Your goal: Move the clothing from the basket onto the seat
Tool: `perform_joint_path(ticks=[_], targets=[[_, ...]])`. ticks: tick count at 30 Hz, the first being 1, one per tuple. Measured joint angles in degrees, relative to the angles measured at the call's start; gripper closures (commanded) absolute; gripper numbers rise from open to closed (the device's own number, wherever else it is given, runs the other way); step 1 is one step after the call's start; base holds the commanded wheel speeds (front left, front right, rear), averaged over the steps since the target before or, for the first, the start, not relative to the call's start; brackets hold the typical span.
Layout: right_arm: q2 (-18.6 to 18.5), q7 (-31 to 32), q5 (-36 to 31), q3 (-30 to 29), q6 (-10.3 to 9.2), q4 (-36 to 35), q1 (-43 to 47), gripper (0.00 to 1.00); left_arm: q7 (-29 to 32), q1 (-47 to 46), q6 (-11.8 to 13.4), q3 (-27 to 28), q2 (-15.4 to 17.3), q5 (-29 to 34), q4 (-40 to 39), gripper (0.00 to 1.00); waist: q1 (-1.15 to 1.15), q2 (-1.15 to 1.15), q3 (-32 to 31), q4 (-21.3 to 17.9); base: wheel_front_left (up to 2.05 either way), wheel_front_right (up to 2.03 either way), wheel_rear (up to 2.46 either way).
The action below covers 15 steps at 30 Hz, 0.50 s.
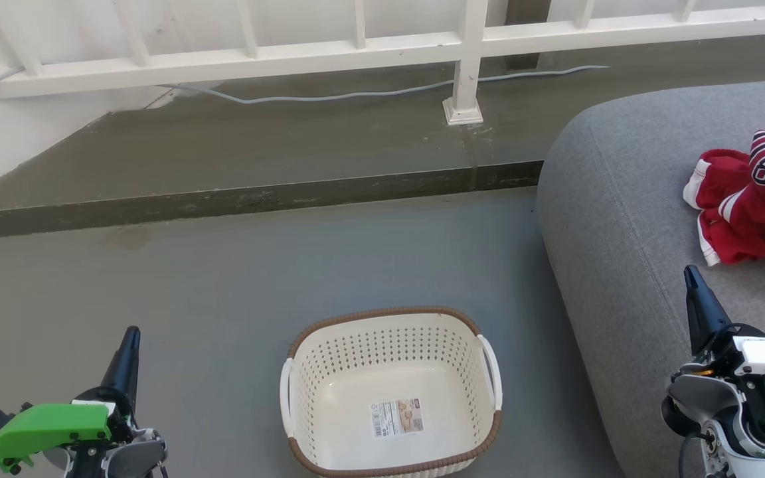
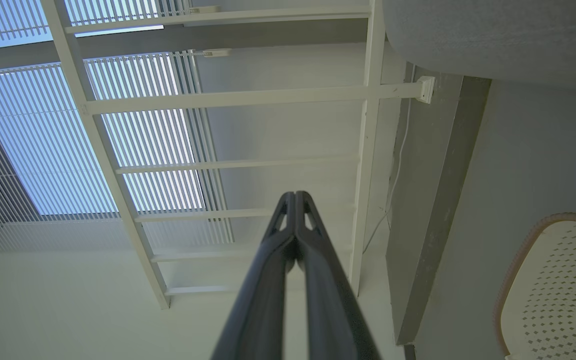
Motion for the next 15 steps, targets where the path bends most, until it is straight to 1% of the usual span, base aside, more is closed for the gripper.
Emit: perform_joint_path(ticks=[15], targets=[[0.0,0.1,0.0,0.0,0.0,0.0,0.0,1.0,0.0,0.0,-0.2,0.1,0.0,0.0,0.0,1.0,0.0,0.0,0.0,0.0,0.0,0.0,0.0]])
